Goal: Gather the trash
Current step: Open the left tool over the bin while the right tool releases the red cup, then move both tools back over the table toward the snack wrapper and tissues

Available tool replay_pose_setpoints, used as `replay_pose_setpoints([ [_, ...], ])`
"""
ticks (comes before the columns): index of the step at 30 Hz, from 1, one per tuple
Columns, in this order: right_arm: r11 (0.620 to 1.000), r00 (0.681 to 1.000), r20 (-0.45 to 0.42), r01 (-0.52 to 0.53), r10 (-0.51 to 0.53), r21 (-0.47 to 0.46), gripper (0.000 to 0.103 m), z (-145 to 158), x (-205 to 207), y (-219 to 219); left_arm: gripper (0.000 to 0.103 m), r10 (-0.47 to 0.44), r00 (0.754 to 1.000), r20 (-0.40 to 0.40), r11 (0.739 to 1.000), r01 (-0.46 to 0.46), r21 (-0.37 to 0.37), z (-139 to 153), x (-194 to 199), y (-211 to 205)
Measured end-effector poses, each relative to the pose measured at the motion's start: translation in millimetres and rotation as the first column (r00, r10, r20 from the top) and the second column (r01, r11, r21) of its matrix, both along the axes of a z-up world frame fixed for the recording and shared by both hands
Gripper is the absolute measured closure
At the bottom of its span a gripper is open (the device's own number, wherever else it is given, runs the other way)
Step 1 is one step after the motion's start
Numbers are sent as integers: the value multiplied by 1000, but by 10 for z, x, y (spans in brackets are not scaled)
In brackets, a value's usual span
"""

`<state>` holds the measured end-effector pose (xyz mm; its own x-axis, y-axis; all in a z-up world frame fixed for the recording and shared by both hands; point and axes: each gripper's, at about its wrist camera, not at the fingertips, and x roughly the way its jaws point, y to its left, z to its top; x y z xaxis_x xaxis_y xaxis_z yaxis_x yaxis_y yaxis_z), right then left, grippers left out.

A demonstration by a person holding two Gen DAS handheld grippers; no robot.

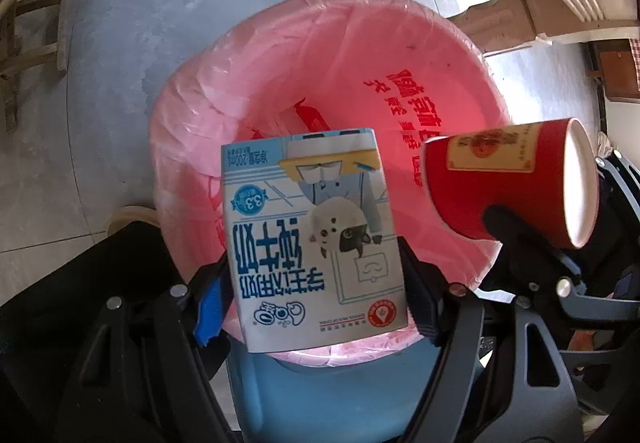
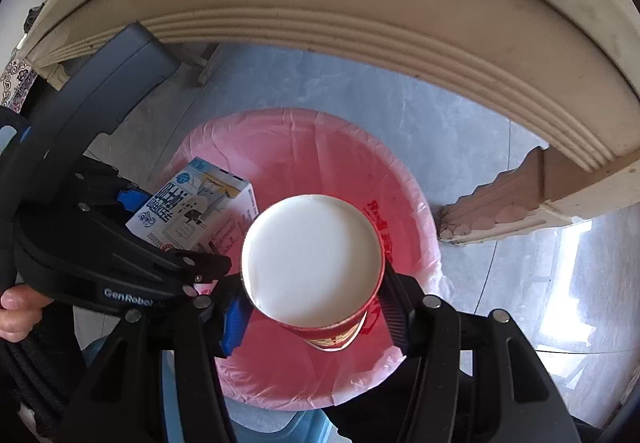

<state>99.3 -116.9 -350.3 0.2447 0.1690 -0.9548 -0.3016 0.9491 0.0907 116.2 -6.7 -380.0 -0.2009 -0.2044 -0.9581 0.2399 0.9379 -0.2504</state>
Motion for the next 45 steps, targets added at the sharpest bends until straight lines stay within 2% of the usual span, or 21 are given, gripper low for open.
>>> replay_pose_setpoints([
  [6, 1000, 1000, -13, 2, -2, 7, 48, -20, 43, 14, 31, -18, 1000, 3, 1000, 18, 14, 70, -32, 14],
  [15, 1000, 1000, -9, 1, -1, -9, 46, -26, 51, 14, 29, -32, 999, -11, 999, 32, 33, -5, -23, -4],
  [17, 1000, 1000, -2, 5, -5, -12, 41, -15, 55, 8, 26, -30, 999, -11, 999, 31, 39, -9, -15, 6],
  [18, 1000, 1000, 2, 12, -12, -14, 35, -2, 59, 0, 25, -32, 999, -9, 999, 32, 44, -1, -12, 14],
  [20, 1000, 1000, 4, 24, -24, 0, 32, 18, 69, -33, 22, -29, 1000, -9, 999, 29, 45, -1, -4, 14],
  [34, 999, 999, 5, 37, -37, 7, 31, 68, 73, -60, 20, -36, 999, 40, 997, 33, 67, 92, -11, 7],
  [40, 999, 998, 48, 34, -35, 18, 31, 236, 11, -47, 20, -36, 995, 98, 997, 29, 75, 292, -39, 32],
  [44, 998, 993, 109, 27, -32, 53, 31, 556, -89, -76, 20, -31, 986, 165, 998, 20, 65, 657, -163, 123],
  [45, 998, 991, 130, 24, -32, 63, 24, 663, -113, -96, 20, -25, 984, 177, 999, 16, 51, 800, -206, 170],
])
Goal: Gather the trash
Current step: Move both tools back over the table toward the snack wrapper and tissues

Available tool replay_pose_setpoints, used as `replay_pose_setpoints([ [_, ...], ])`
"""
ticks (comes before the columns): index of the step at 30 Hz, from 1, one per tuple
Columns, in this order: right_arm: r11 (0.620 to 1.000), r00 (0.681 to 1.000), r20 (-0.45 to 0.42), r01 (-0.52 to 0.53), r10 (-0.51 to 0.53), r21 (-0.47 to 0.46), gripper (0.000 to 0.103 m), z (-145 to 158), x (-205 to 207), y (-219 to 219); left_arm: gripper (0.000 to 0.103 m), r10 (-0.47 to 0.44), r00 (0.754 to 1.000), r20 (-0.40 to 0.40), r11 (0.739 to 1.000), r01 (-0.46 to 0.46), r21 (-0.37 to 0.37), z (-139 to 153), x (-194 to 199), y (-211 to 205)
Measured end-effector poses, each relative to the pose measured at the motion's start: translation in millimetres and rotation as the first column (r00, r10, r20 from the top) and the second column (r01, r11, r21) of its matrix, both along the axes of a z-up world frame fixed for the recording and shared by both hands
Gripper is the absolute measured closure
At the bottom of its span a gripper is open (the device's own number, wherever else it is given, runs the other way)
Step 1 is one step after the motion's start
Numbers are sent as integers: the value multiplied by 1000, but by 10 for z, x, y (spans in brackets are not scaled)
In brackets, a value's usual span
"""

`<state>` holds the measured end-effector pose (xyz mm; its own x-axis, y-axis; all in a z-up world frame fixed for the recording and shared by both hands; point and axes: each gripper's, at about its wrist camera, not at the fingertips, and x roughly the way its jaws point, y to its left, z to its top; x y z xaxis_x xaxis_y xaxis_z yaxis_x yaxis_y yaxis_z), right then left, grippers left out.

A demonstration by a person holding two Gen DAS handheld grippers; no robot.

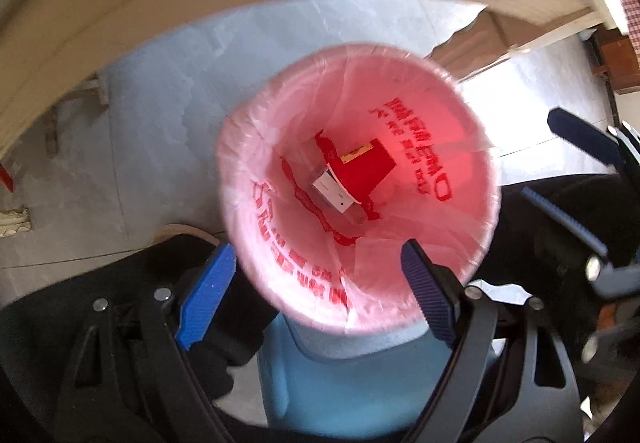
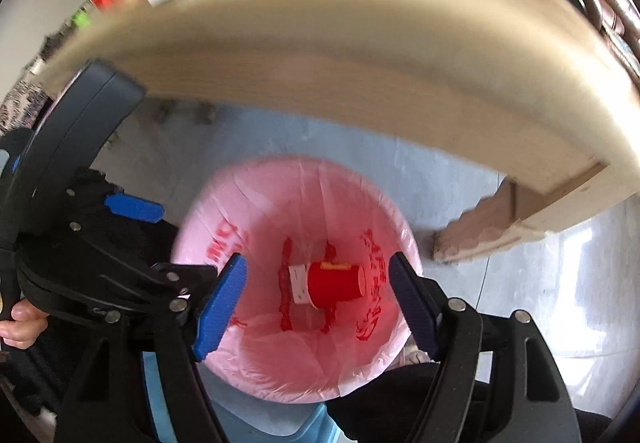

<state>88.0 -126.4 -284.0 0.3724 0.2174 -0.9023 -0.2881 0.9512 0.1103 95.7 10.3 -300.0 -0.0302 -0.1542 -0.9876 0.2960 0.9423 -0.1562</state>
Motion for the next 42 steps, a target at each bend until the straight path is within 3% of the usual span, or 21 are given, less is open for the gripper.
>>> replay_pose_setpoints([
  [5, 997, 993, 112, -35, 27, 67, 8, 720, -91, -129, 20, 61, 997, 54, 998, -59, -27, 719, -55, 280],
  [9, 996, 981, 183, -75, 65, 51, 7, 1324, -35, -217, 17, 108, 980, 169, 993, -114, 25, 1432, 76, 494],
  [12, 997, 972, 225, -77, 69, 27, 7, 1721, 43, -276, 15, 112, 968, 223, 993, -119, 17, 1904, 234, 590],
  [19, 988, 961, 275, -80, 41, 134, 7, 2616, 411, -475, 14, -15, 933, 360, 992, -32, 126, 2813, 685, 534],
  [24, 987, 968, 250, -57, 18, 149, 7, 2963, 771, -539, 14, -152, 896, 418, 975, 67, 211, 3207, 973, 406],
  [34, 983, 985, 174, -34, 2, 180, 7, 3169, 1388, -499, 14, -349, 858, 376, 928, 260, 267, 3310, 1490, 324],
  [42, 987, 993, 119, -25, 6, 162, 7, 3045, 1756, -381, 14, -454, 833, 317, 871, 340, 354, 2933, 1782, 255],
])
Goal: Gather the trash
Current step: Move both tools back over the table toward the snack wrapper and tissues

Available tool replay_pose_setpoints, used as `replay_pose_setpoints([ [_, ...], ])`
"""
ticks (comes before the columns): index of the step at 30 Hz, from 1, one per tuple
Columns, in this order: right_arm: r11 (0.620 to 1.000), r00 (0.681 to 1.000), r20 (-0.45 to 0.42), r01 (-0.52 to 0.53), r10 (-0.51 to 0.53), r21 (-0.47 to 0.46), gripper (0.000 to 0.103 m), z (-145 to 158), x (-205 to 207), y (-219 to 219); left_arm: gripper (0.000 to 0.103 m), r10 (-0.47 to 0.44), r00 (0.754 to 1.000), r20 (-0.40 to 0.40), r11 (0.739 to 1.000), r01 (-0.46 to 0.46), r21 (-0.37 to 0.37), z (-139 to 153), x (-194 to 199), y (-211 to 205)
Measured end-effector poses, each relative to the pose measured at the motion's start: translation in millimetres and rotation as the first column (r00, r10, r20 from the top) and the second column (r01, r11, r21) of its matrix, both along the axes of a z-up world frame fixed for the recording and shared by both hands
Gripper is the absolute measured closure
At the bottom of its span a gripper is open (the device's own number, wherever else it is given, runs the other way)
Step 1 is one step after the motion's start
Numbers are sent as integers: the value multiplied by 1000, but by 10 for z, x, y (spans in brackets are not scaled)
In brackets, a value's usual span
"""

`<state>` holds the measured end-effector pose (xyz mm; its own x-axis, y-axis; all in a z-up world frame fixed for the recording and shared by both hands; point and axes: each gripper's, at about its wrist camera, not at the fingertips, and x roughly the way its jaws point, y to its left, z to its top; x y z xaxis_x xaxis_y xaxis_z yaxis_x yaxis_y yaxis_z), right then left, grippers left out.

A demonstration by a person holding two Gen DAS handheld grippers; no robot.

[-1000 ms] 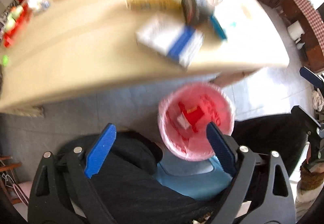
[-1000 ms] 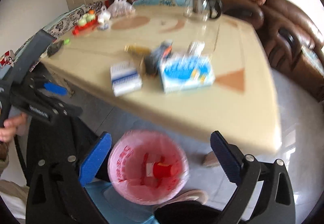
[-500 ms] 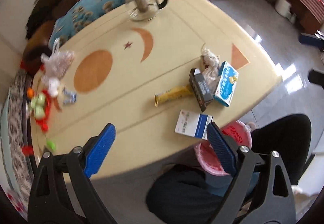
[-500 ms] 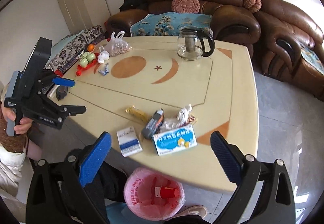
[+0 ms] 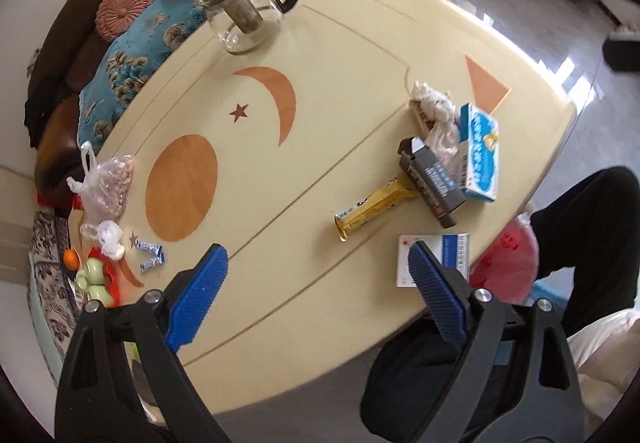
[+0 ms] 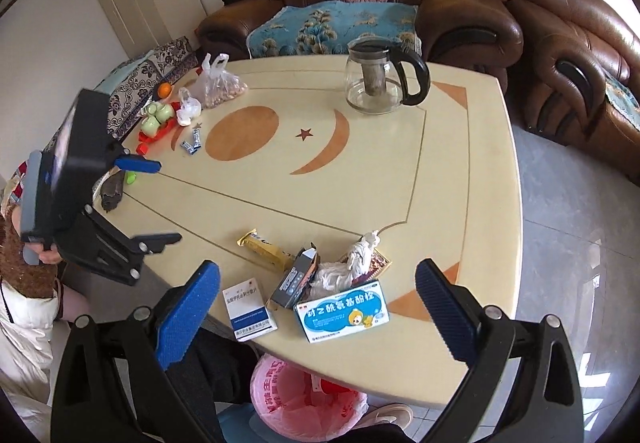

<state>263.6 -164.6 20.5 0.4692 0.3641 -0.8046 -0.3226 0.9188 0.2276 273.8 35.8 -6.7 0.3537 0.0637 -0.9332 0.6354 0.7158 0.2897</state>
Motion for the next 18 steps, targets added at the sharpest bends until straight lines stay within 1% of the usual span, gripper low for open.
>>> replay_pose_setpoints([
  [6, 999, 1000, -23, -21, 20, -27, 7, -84, 189, 102, 14, -62, 998, -21, 997, 63, 48, -221, 66, -108],
  [9, 999, 999, -45, -29, 28, -26, 7, -151, 271, 137, 14, -93, 995, -32, 994, 94, 57, -310, 81, -166],
  [18, 999, 992, -122, -26, 21, -33, 7, -483, 491, 162, 14, -120, 987, -105, 987, 130, 91, -719, 194, -283],
])
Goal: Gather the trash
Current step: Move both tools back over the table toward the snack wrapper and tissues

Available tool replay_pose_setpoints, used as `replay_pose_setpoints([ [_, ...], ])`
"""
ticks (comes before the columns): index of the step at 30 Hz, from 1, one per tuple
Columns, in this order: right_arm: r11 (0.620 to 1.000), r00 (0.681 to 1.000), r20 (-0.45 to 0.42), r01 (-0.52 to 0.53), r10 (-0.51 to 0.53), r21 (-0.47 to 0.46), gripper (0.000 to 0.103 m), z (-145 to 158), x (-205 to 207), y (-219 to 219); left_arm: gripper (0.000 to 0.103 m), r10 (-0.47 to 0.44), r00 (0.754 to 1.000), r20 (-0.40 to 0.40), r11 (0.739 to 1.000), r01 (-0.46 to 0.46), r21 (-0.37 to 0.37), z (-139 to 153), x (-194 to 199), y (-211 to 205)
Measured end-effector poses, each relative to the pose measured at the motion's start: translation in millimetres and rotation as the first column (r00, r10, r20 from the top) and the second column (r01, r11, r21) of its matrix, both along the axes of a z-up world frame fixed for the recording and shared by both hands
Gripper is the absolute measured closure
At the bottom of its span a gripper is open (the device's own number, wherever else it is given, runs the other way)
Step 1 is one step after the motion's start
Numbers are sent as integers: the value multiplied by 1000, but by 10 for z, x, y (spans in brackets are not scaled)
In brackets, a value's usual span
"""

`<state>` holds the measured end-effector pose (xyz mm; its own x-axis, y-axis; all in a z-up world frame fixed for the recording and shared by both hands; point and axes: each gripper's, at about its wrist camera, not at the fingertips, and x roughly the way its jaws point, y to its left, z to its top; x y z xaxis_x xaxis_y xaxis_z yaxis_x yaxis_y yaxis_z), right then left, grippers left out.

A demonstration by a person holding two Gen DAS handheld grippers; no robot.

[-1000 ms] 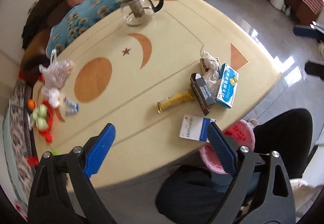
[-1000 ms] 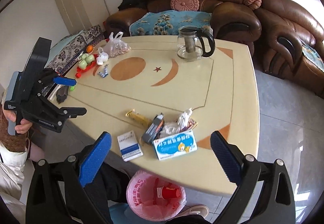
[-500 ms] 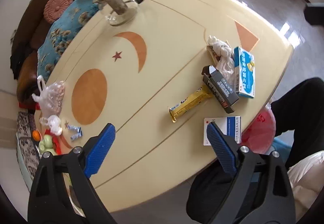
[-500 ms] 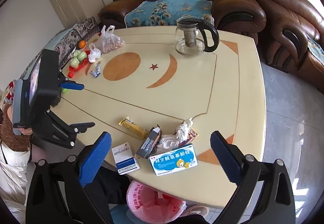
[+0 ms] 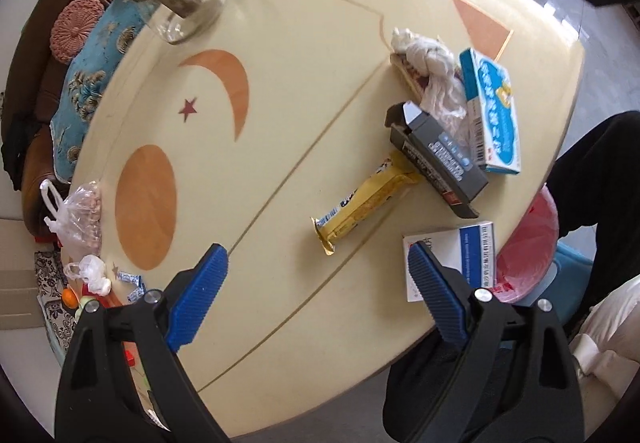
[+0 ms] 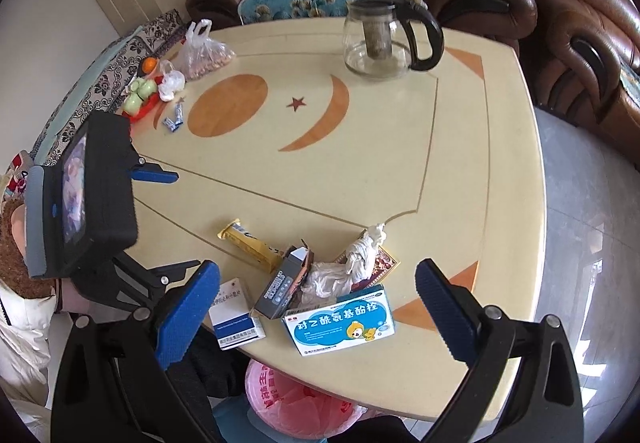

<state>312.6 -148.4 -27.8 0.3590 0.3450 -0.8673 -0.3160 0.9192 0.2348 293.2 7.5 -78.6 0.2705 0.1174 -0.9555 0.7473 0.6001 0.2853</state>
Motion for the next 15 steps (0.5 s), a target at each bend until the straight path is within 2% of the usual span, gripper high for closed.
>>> replay_pose_setpoints([
  [5, 1000, 999, -33, -1, 1, 0, 7, -166, 116, 17, 14, -14, 999, -44, 1000, 15, 13, -221, 62, -37],
  [11, 1000, 997, -83, -7, 7, -4, 7, -422, 234, 55, 14, -32, 998, -49, 999, 34, 34, -390, 138, -34],
  [15, 1000, 994, -110, -18, 17, -6, 7, -561, 298, 98, 14, -113, 993, -32, 993, 113, 27, -443, 94, -30],
])
